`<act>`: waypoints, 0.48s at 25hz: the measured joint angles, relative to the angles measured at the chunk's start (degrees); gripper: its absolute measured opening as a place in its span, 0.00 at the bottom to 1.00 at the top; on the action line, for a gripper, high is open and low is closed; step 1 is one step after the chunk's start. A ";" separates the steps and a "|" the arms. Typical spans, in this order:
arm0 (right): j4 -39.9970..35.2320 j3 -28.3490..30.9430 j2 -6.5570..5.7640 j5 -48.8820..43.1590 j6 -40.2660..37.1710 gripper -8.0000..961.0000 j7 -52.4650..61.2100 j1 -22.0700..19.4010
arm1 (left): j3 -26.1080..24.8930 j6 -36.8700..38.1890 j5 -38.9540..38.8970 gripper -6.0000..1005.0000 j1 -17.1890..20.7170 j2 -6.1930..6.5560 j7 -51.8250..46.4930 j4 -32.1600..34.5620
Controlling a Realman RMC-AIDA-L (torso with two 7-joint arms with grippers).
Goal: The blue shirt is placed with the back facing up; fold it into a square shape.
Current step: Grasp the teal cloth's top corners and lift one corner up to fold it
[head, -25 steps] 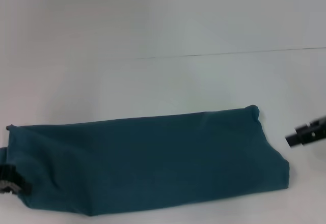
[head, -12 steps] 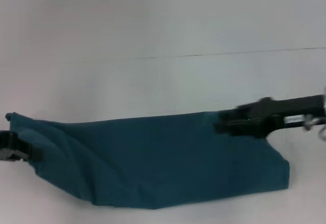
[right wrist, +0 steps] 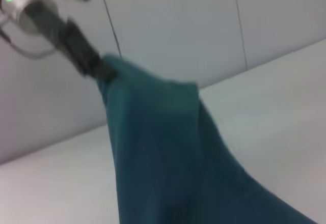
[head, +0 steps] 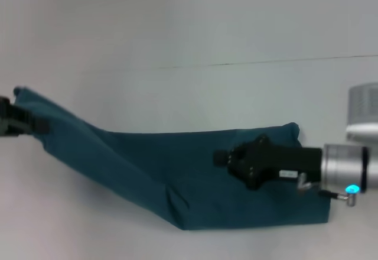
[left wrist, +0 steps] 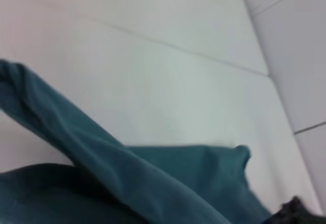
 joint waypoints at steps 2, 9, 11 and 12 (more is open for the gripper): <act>3.66 -1.12 0.09 2.31 2.15 0.13 -4.68 0.40 | -0.44 0.32 -1.00 0.11 -0.82 0.36 -0.99 -0.09; 14.55 -2.74 0.32 10.20 7.53 0.01 -17.69 3.91 | -0.59 1.05 -4.14 0.11 -2.49 1.04 -2.70 -2.16; 17.17 -2.76 0.35 10.27 9.70 0.01 -19.88 6.11 | -0.60 1.38 -4.99 0.11 -2.84 1.16 -2.76 -2.62; 18.24 -2.76 0.37 10.29 10.55 0.01 -20.78 7.12 | -0.48 1.63 -5.74 0.11 -3.09 1.25 -2.77 -2.90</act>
